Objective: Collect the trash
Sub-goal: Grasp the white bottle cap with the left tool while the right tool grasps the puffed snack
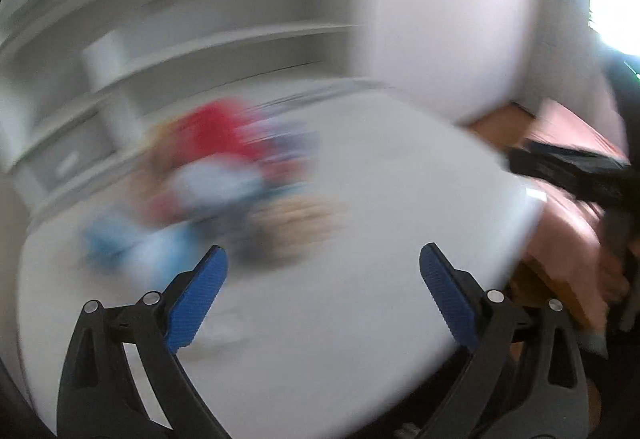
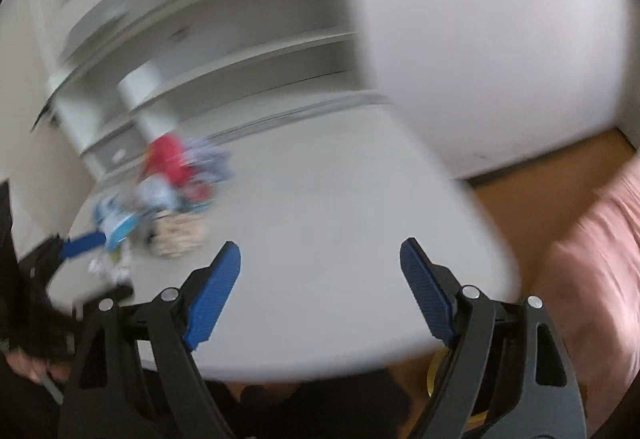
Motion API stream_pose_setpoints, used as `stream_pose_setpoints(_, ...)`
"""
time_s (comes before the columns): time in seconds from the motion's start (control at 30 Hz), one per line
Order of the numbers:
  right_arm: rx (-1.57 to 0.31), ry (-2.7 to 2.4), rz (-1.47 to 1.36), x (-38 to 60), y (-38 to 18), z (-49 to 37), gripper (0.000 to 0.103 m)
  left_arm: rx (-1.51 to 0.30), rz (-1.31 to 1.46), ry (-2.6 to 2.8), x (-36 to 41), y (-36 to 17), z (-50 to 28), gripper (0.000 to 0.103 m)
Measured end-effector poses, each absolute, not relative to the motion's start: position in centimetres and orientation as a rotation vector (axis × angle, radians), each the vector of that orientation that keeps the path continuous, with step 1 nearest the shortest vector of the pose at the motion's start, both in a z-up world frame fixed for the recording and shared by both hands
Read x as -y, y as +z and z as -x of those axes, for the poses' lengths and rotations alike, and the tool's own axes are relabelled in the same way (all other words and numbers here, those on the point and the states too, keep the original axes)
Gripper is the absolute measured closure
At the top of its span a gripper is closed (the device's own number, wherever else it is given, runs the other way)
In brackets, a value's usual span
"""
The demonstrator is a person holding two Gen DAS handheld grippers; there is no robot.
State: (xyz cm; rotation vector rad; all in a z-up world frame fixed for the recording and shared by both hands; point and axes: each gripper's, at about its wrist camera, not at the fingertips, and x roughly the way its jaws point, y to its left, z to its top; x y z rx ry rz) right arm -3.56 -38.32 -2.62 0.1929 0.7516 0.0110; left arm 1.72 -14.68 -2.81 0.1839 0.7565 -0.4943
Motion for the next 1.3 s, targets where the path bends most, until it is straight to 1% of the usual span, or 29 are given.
stream_pose_setpoints(0.03,-0.761,0.049,-0.178,36.6,-3.0,2.5,0.024,-0.781,-0.124,-0.386,11.1,-3.2,-3.0,0.009)
stream_pose_setpoints(0.13,-0.795,0.157,-0.115,31.6,-3.8,-0.9,0.024,-0.803,-0.054,-0.269,4.9,-3.7,-4.2,0.009)
stream_pose_setpoints(0.27,-0.844,0.232,-0.035,27.2,-5.8,-3.3,0.024,-0.815,-0.009,-0.216,0.2,-4.6,-4.2,0.009)
stream_pose_setpoints(0.5,-0.895,0.229,0.024,24.6,-8.1,-6.4,0.024,-0.836,-0.037,-0.204,-2.2,-6.0,-2.1,0.009)
stream_pose_setpoints(0.63,-0.919,0.203,0.055,24.3,-9.2,-7.0,0.024,-0.845,-0.051,-0.218,-2.0,-6.6,-2.7,0.009)
stream_pose_setpoints(0.7,-0.926,0.193,0.062,24.4,-9.5,-7.4,0.026,-0.852,-0.061,-0.224,-1.6,-7.0,-3.0,0.009)
stream_pose_setpoints(0.73,-0.932,0.197,0.062,24.3,-9.7,-7.6,0.032,-0.858,-0.066,-0.229,-1.3,-7.2,-3.2,0.009)
stream_pose_setpoints(0.77,-0.937,0.2,0.061,24.3,-9.8,-7.6,0.048,-0.863,-0.07,-0.233,-1.1,-7.5,-3.3,0.009)
stream_pose_setpoints(0.83,-0.938,0.204,0.048,24.7,-9.8,-7.3,0.071,-0.877,-0.077,-0.24,-0.8,-8.0,-3.7,0.009)
stream_pose_setpoints(1.07,-0.896,0.22,0.034,25.5,-8.2,-5.5,0.072,-0.929,-0.115,-0.21,-0.5,-9.6,-5.2,0.009)
stream_pose_setpoints(1.27,-0.887,0.215,0.017,26.5,-7.7,-4.8,0.072,-0.921,-0.105,-0.215,-0.2,-9.6,-6.0,0.01)
stream_pose_setpoints(1.3,-0.888,0.212,0.014,26.7,-7.7,-4.7,0.072,-0.918,-0.107,-0.22,-0.1,-9.6,-6.0,0.014)
